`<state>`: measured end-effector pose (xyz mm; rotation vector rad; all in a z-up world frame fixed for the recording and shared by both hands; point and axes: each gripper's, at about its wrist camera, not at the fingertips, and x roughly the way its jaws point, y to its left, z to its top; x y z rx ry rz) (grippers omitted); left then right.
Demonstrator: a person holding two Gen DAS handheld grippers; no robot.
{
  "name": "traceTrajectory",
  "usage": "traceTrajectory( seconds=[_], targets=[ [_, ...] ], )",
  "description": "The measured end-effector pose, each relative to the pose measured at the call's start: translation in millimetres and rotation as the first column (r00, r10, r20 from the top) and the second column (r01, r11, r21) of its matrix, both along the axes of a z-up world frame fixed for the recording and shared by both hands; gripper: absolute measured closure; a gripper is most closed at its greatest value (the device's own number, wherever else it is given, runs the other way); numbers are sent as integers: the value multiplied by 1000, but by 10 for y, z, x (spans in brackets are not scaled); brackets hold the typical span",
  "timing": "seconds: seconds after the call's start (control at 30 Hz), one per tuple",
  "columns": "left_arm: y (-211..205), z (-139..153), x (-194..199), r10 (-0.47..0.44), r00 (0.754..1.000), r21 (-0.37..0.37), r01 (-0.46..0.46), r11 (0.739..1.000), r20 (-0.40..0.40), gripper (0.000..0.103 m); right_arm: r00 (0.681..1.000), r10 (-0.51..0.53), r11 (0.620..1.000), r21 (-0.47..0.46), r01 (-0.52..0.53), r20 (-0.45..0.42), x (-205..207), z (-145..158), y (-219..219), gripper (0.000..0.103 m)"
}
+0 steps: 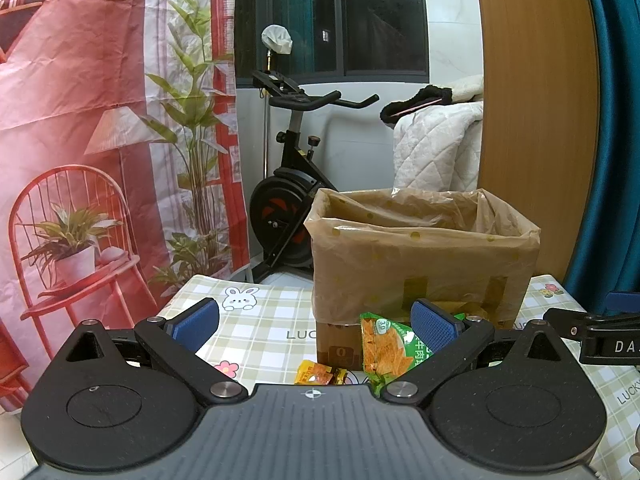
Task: Organize snacks
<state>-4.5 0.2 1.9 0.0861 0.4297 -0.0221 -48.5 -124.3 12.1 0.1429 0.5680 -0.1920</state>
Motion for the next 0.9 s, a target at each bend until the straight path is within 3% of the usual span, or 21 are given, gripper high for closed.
traceTrajectory(
  seconds=[0.9],
  targets=[
    [15, -42, 13, 6, 1000, -23, -7, 1000, -13, 0, 1000, -3, 1000, 3, 3, -4, -8, -4, 4, 1]
  ],
)
